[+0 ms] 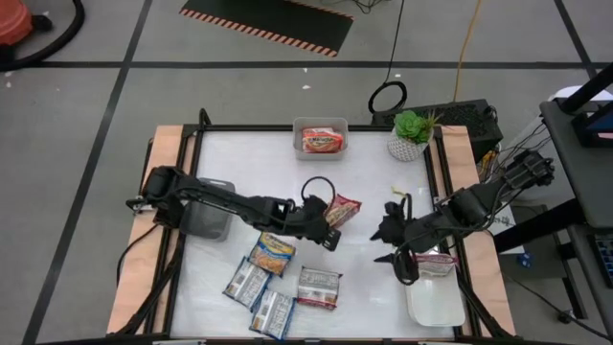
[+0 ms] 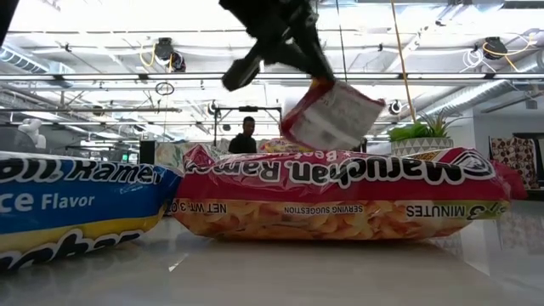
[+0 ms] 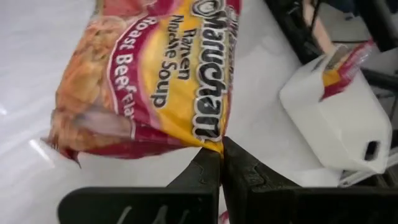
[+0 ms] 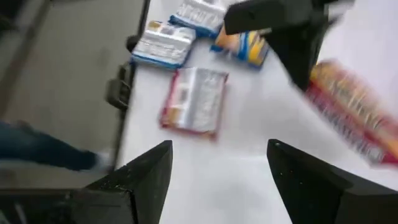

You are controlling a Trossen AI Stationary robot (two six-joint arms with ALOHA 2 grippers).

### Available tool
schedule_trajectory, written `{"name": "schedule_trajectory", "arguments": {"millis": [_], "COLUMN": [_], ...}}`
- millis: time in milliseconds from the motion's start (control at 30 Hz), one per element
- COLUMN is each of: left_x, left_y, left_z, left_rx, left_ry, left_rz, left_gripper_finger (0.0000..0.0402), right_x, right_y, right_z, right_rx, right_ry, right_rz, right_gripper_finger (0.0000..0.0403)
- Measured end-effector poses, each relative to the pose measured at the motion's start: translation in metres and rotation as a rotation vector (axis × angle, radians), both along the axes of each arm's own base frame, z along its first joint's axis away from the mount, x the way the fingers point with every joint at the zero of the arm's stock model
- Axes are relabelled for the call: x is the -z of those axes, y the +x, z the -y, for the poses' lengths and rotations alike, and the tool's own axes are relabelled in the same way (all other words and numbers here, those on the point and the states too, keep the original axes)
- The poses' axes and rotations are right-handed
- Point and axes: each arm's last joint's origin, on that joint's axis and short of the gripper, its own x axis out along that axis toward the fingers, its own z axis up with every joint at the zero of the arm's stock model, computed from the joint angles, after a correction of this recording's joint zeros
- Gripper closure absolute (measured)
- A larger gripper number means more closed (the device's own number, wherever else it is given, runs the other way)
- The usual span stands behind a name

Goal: Sort Maruchan noodles
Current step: Put the top red noodle pack into the white bin

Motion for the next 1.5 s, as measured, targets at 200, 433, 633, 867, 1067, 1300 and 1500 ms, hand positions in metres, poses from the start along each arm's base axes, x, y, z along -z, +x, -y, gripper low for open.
{"name": "schedule_trajectory", "arguments": {"millis": [200,433,633,867,1067,1300,1500], "left_x": [-0.015,-0.031,-0.035,-0.037,-0.039,-0.039,-0.038], "left_y": [0.004,0.014,0.015,0.016,0.017,0.016,0.016], "left_z": [-0.008,-0.006,-0.005,-0.003,0.0,0.001,0.002], "left_rx": [-0.031,-0.048,-0.058,-0.03,0.037,0.049,0.057], "left_ry": [-0.043,-0.125,-0.167,-0.217,-0.256,-0.246,-0.233], "left_rz": [0.107,0.307,0.353,0.365,0.377,0.371,0.363], "left_gripper_finger": [0.0396,0.0396,0.0396,0.0396,0.0396,0.0397,0.0397], "right_x": [-0.016,-0.018,-0.014,-0.01,-0.009,0.018,0.03], "right_y": [0.005,0.002,-0.001,-0.003,0.0,0.005,0.009], "right_z": [0.003,0.008,0.011,0.02,0.027,0.034,0.034], "right_rx": [-0.134,-0.241,-0.31,-0.321,-0.319,-0.405,-0.411], "right_ry": [-0.328,-0.576,-0.668,-0.709,-0.724,-0.633,-0.646], "right_rz": [0.139,0.17,0.121,0.041,0.026,-0.05,-0.047], "right_gripper_finger": [0.0149,0.0149,0.0149,0.0149,0.0149,0.0149,0.0149]}}
